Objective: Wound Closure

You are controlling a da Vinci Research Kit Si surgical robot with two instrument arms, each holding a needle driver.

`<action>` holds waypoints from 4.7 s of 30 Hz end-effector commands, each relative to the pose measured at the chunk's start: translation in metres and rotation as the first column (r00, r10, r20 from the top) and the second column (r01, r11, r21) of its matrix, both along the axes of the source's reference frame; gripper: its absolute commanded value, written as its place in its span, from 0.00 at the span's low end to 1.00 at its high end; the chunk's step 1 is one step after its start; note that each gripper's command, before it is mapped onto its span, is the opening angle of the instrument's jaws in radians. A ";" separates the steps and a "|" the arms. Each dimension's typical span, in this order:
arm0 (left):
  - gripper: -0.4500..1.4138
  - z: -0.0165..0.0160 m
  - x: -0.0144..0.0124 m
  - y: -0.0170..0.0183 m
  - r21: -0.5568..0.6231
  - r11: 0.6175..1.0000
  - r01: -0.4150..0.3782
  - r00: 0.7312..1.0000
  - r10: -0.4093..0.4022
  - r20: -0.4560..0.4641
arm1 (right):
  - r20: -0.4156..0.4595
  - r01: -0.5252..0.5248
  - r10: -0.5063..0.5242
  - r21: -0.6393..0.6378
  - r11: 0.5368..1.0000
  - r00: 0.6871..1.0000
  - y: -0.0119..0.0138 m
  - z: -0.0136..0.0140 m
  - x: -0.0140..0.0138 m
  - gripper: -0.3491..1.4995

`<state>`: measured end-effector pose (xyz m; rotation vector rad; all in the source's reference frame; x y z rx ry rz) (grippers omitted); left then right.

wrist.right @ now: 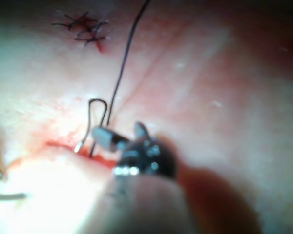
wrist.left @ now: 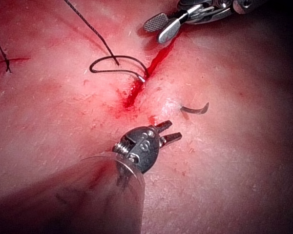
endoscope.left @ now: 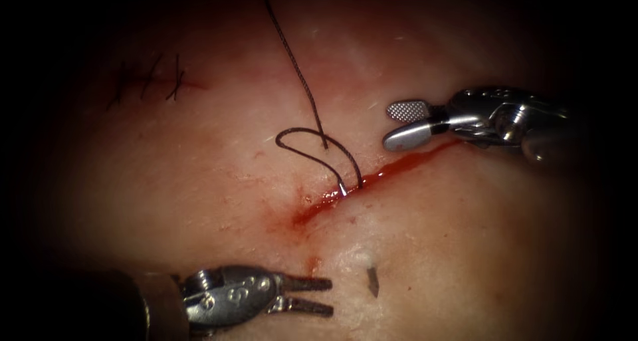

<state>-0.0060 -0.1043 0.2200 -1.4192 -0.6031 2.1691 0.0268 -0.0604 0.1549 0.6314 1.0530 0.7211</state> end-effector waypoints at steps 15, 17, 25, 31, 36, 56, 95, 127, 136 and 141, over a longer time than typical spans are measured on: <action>0.73 -0.0014 -0.0046 -0.0014 -0.213 0.975 0.070 0.987 -0.036 0.158 | -0.018 0.000 -0.001 -0.012 1.000 1.000 -0.0011 0.0021 0.0002 0.84; 0.75 -0.0018 -0.0048 -0.0008 -0.232 0.969 0.087 0.982 -0.044 0.184 | -0.020 -0.001 0.001 -0.012 1.000 1.000 -0.0012 0.0021 0.0002 0.84; 0.66 -0.0020 -0.0065 -0.0003 -0.270 0.956 0.114 0.979 -0.062 0.194 | -0.021 -0.002 0.001 -0.019 1.000 1.000 -0.0016 0.0028 0.0003 0.84; 0.66 -0.0012 -0.0065 -0.0004 -0.276 0.955 0.110 0.979 -0.057 0.195 | -0.021 -0.002 0.002 -0.019 1.000 1.000 -0.0016 0.0027 0.0003 0.83; 0.58 -0.0010 -0.0066 -0.0006 -0.276 0.955 0.105 0.979 -0.050 0.199 | -0.020 -0.003 0.002 -0.019 1.000 1.000 -0.0017 0.0027 0.0004 0.83; 0.32 0.0010 -0.0073 -0.0015 -0.289 0.956 0.056 0.977 0.006 0.212 | -0.028 -0.009 0.008 -0.017 1.000 1.000 -0.0018 0.0024 0.0006 0.83; 0.00 -0.0124 -0.0037 0.0053 0.068 0.997 0.044 0.872 -0.072 0.485 | -0.024 -0.052 0.055 0.099 0.994 0.998 -0.0016 0.0018 0.0001 0.82; 0.00 -0.0164 0.0045 0.0286 -0.558 0.827 0.060 0.997 -0.022 0.075 | -0.021 -0.018 0.016 -0.123 0.992 1.000 -0.0010 -0.0028 -0.0014 0.80; 0.00 -0.0145 0.0042 0.0260 -0.599 0.800 0.044 0.997 -0.001 0.072 | -0.039 0.020 -0.024 -0.112 0.994 0.999 -0.0025 -0.0042 -0.0018 0.82; 0.00 -0.0116 0.0043 0.0211 -0.620 0.784 0.034 0.997 0.019 0.079 | -0.012 0.080 -0.082 -0.100 0.992 0.997 -0.0050 -0.0053 -0.0012 0.82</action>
